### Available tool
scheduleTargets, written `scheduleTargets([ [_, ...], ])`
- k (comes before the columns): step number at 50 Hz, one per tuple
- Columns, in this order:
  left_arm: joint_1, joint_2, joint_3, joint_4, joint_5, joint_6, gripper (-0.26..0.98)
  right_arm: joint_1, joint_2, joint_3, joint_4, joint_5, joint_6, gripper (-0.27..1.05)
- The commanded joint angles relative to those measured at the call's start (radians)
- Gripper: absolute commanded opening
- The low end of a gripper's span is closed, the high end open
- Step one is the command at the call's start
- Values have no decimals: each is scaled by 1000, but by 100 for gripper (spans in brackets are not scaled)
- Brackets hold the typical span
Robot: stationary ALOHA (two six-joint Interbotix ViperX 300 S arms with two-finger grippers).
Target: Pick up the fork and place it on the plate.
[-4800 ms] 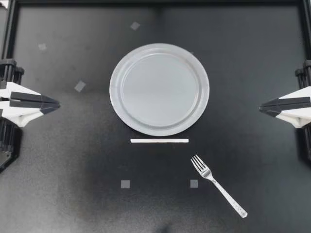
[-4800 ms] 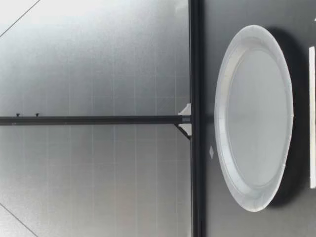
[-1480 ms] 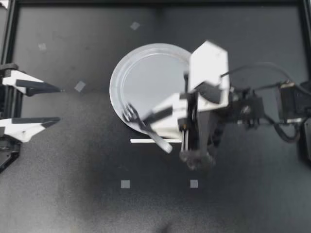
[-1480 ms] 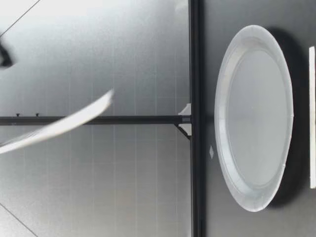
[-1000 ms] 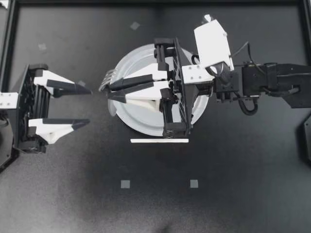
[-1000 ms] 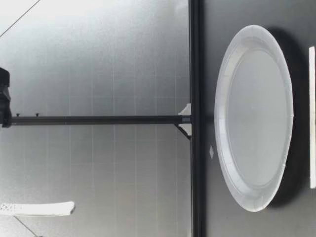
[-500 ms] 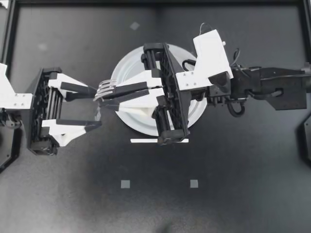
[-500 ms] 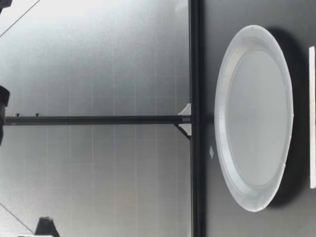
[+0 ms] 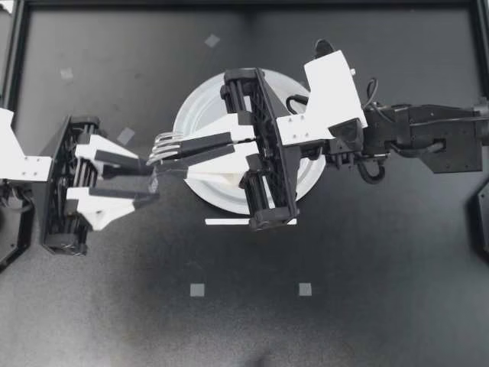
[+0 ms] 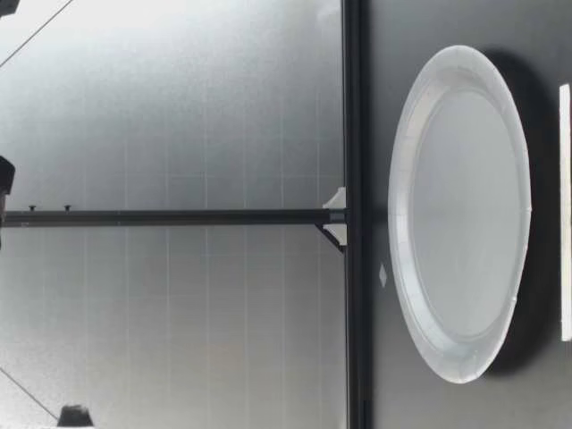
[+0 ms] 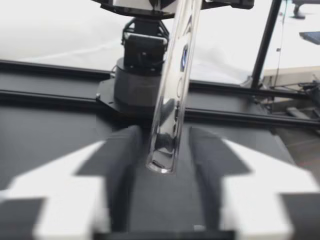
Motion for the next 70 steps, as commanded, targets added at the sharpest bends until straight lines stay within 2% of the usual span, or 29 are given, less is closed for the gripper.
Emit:
scheduleTargets([
  [1, 0, -5, -12, 3, -3, 2, 20, -6, -23, -31, 2, -5, -2, -4],
  [8, -3, -5, -12, 6, -3, 12, 0, -6, -15, -29, 2, -5, 2, -4],
  [14, -3, -9, -11, 6, -5, 14, -2, -5, -9, -29, 5, -2, 5, -3],
  [19, -3, -18, -9, 6, -5, 11, -2, -6, -6, -29, 5, 12, 5, 3],
  [23, -3, -28, -5, 6, -3, 9, -2, -6, -6, -28, 5, 18, 9, 17],
  [32, -3, -54, 3, 6, -3, 8, -2, -6, -5, -26, 44, 44, 12, 70],
  [35, -3, -60, 6, 6, -3, 5, -2, -8, -9, -25, 54, 71, 9, 75],
  [41, -3, -77, 3, 6, 11, -2, -2, -28, -29, -8, 54, 149, 8, 71],
  [45, -3, -115, -12, 3, 123, -3, -2, -38, -54, 21, 57, 201, 11, 71],
  [51, -3, -232, -72, -3, 546, -9, -2, -40, -121, 84, 69, 295, 15, 71],
  [57, -3, -344, -118, -5, 887, -25, -2, -38, -196, 179, 126, 417, 29, 71],
  [63, 17, -414, -118, -5, 1066, -104, -2, -32, -258, 293, 204, 491, 64, 71],
  [70, 35, -368, -78, 6, 1210, -253, -2, -11, -324, 382, 252, 488, 103, 71],
])
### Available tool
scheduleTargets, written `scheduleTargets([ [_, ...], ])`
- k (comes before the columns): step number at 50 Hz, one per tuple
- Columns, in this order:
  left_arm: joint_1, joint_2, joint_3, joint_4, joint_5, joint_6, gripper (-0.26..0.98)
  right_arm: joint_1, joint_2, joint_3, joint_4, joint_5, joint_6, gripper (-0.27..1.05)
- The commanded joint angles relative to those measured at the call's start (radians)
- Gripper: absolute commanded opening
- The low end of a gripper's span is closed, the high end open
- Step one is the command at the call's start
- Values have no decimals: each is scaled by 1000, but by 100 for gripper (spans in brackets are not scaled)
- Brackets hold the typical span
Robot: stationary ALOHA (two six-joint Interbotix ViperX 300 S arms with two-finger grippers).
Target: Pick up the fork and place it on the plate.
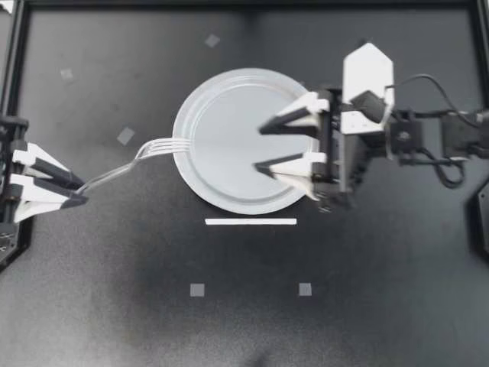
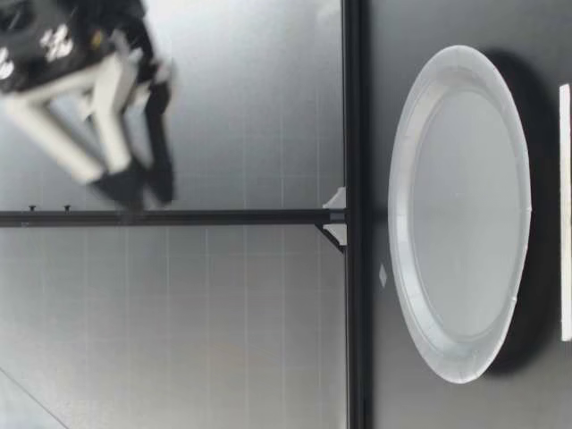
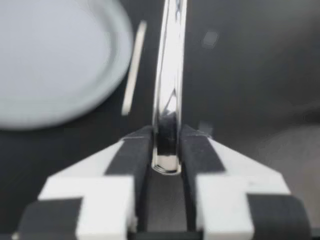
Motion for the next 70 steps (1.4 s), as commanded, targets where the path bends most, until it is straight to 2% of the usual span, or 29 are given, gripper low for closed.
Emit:
scheduleTargets([
  [1, 6, 43, 8, 8, 52, -54, -2, 17, -54, 15, 18, -6, 9, 71],
  [8, 5, 140, 15, 23, 41, -100, -2, 21, -69, 29, 20, -26, 11, 71],
  [18, 11, 354, 23, 49, 26, -163, -2, 23, -23, 28, 20, -95, 9, 71],
  [25, 12, 454, 48, 49, -61, -206, -2, 23, -8, 28, 20, -137, 9, 71],
  [34, 11, 537, 54, 49, -78, -327, -2, 28, 3, 28, 20, -147, 12, 71],
  [46, 11, 655, 20, 52, -60, -337, -2, 29, 15, 28, 21, -158, 17, 71],
  [54, 11, 724, -8, 78, -91, -336, -2, 31, 31, 28, 21, -172, 26, 71],
  [70, 12, 749, -26, 77, -115, -337, 0, 32, 37, 28, 21, -181, 26, 71],
])
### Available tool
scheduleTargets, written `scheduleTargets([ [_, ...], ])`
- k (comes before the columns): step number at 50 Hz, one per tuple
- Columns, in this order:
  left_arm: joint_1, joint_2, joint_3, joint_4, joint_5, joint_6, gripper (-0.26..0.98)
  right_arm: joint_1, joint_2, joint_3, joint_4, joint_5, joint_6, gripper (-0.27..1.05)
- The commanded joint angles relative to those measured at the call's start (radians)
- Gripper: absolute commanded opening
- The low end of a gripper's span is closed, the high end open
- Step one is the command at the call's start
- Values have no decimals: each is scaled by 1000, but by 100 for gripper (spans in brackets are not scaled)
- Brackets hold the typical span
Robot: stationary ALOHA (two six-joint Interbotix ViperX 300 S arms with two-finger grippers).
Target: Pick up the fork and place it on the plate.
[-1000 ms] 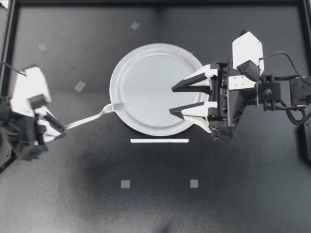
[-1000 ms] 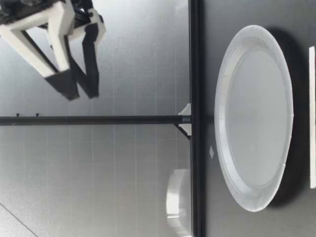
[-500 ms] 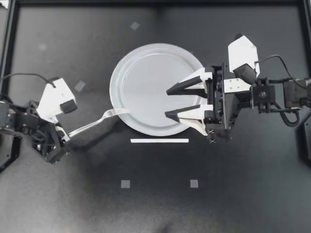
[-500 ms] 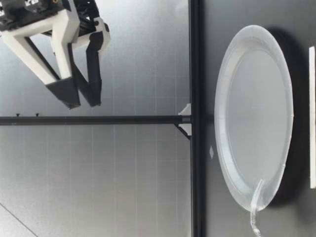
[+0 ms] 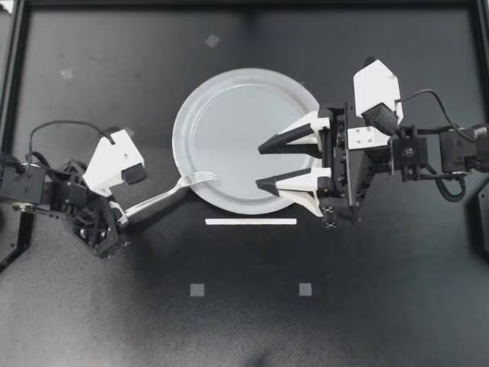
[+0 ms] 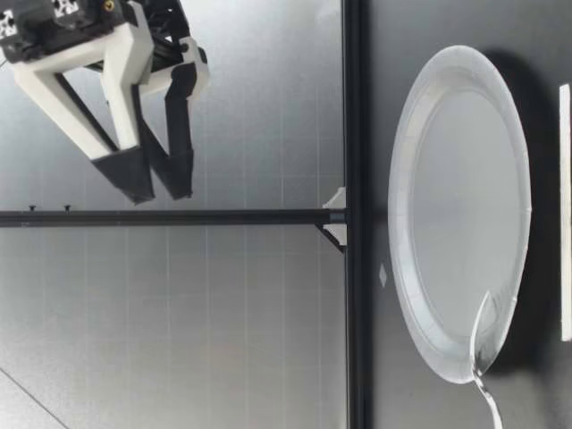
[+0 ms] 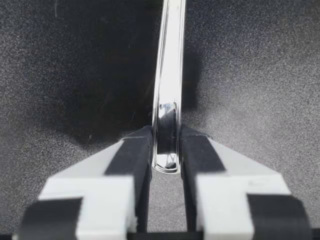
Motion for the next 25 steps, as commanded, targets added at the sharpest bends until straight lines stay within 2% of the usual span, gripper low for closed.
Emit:
scheduleTargets([
  [1, 2, -3, -18, -3, -5, -2, 0, 5, -6, -14, 3, -11, 2, 71],
  [11, 2, 34, -31, -5, -6, 3, 14, 6, -3, -14, 3, -11, 2, 71],
  [25, 2, 52, -41, -5, -23, 8, 53, 6, -3, -11, 5, -11, 2, 71],
])
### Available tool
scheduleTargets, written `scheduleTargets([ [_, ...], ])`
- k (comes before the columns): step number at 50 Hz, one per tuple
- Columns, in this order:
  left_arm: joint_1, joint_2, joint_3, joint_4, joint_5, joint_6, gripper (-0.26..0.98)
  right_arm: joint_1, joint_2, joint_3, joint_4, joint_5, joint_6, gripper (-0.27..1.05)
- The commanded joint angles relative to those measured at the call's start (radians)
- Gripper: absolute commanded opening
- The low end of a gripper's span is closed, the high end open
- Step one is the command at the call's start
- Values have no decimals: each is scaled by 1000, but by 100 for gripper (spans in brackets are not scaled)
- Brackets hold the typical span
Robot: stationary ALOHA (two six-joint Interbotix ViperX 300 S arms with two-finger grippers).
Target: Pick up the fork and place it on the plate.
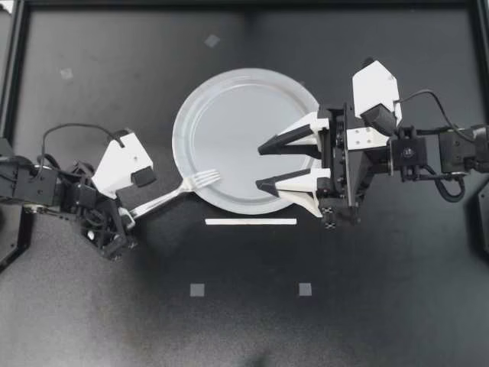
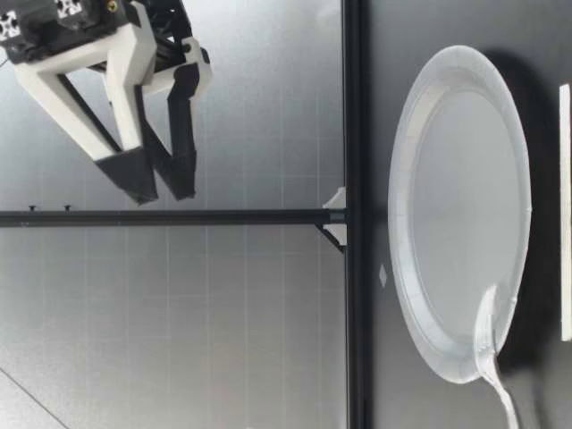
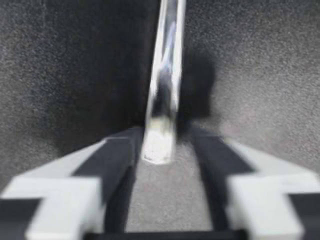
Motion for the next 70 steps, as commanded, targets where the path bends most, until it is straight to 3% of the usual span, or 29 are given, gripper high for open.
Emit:
scheduleTargets([
  [1, 2, -8, -18, 0, -6, 2, 54, 5, -6, -11, 3, -11, 0, 71],
  [12, 2, -28, -21, 5, -8, 9, 56, 5, -6, -9, 2, -11, 2, 71],
  [21, 2, -132, -64, 28, -66, 106, 56, 6, -14, -11, -2, -63, -9, 71],
  [35, 2, -328, -95, 31, -408, 399, 56, 6, -29, -11, -41, -164, -38, 71],
  [44, 2, -413, -34, 25, -701, 566, 56, 8, -91, 0, -32, -118, -190, 71],
  [49, 6, -445, -9, 11, -784, 578, 56, 6, -141, -3, 8, -74, -244, 71],
  [56, 9, -529, 3, -5, -673, 578, 56, 8, -244, 2, 20, 64, -247, 71],
  [64, 9, -663, 66, -18, -247, 557, 56, 26, -390, 103, 25, 396, -215, 71],
  [70, 8, -750, 91, -38, -61, 546, 56, 31, -486, 213, 29, 531, -150, 71],
])
